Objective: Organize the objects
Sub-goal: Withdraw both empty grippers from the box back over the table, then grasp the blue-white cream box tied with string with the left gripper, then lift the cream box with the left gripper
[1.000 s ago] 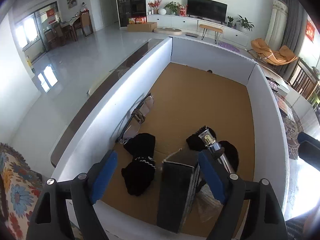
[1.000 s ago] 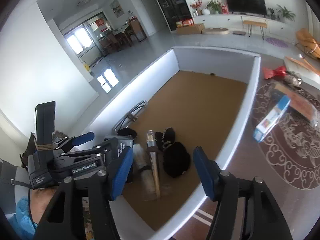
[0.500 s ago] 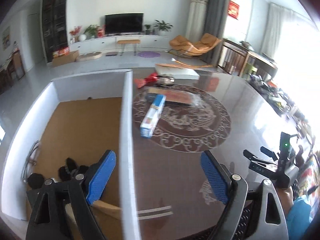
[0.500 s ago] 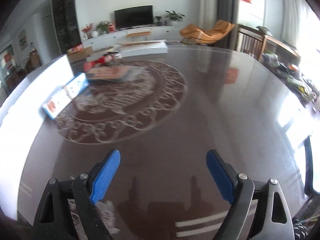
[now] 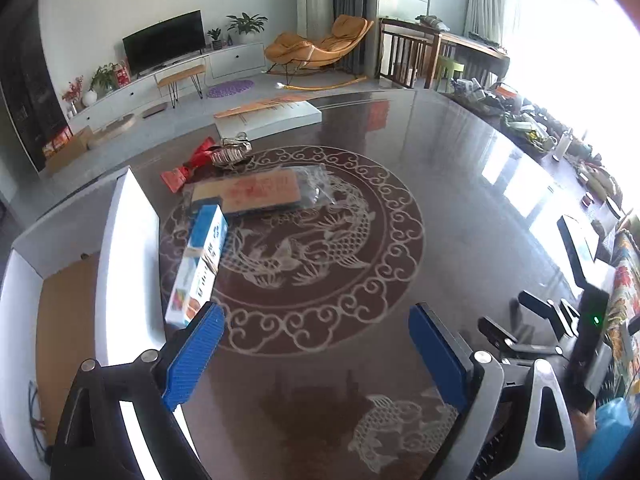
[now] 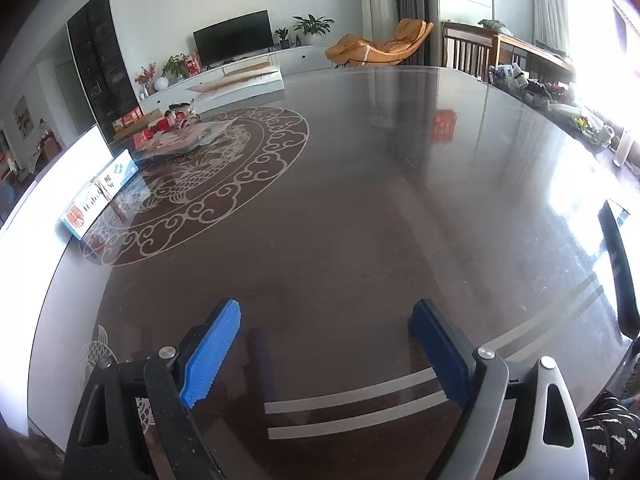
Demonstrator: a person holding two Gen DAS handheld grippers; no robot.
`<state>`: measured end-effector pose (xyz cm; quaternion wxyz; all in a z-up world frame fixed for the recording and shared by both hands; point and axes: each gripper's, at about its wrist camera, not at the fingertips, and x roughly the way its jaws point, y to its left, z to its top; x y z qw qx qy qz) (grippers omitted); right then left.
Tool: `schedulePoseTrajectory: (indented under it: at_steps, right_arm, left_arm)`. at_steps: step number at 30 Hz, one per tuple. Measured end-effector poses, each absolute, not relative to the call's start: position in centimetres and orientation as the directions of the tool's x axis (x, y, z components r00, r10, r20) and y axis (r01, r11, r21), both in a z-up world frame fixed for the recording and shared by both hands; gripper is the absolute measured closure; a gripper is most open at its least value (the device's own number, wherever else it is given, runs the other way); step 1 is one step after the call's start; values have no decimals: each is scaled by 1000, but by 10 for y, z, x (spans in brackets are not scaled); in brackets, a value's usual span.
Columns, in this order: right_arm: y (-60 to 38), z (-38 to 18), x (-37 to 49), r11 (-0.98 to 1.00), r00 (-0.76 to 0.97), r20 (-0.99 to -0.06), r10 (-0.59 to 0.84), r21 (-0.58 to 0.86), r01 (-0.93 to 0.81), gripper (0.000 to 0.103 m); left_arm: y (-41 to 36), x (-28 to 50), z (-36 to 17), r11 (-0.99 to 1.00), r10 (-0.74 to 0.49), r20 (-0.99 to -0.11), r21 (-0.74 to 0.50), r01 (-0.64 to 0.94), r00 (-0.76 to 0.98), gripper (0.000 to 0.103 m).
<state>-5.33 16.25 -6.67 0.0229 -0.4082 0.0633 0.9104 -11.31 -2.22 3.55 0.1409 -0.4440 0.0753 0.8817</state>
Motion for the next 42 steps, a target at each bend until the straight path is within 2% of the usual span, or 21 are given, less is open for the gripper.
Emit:
schedulePoseTrajectory:
  at_steps: [11,19,23,24,25,26,27,28,32,36,39,40,41,42]
  right_arm:
    - [156,-70,-53,-995,-667,-745,-7,75,-73,14]
    - [154,-69,-52,-994,-671,-741,-30,91,-56,14]
    - [152,-69,-52,-994,-671,-740,-37,95,-49,14]
    - [152,-69,-52,-994,-671,-740,-37,95,-49,14]
    - [152,-69,-52,-994,-671,-740,-38,96,-50,14]
    - [152,-68,-52,-994,-671,-740,-40,99,-50,14]
    - [153,-68,-52,-993,-672,-740,-42,102,-50,14]
    - [153,-69,-52,-993,-673,-739,-44,105,-51,14]
    - [154,-68,-53,-992,-673,-738,-48,112,-53,14]
    - [153,-68,-53,-993,-672,-739,-47,109,-51,14]
    - [153,-68,-53,-993,-672,-739,-49,111,-49,14]
    - [153,-68,-52,-992,-672,-739,-51,112,-49,14]
    - [152,-68,-52,-993,-672,-738,-51,112,-48,14]
    - [152,-68,-52,-993,-672,-738,-51,112,-47,14]
  left_arm:
    - [-41,-226,-19,-950,-76,-838,226,-216,-541,9]
    - [-63,-251,-59,-965,-119,-857,219,-145,-501,9]
    - [-66,-251,-76,-973,-88,-880,176,-149,-467,10]
    - [-68,-250,-77,-978,-55,-885,141,-153,-462,14]
    - [-70,-248,-77,-983,-12,-887,95,-156,-461,33]
    - [-73,-245,-75,-988,15,-884,59,-144,-467,63]
    - [-74,-243,-74,-990,53,-886,15,-143,-460,73]
    - [-74,-240,-74,-989,89,-888,-26,-145,-450,78]
    - [-54,-209,-64,-954,280,-866,-204,-218,-414,78]
    - [-47,-194,-67,-935,341,-868,-273,-226,-362,76]
    - [-65,-196,-69,-961,272,-880,-227,-158,-389,51]
    - [-72,-197,-67,-972,233,-881,-196,-131,-412,39]
    - [-78,-197,-63,-979,202,-877,-171,-110,-437,35]
    - [-83,-197,-60,-984,180,-873,-153,-96,-453,35]
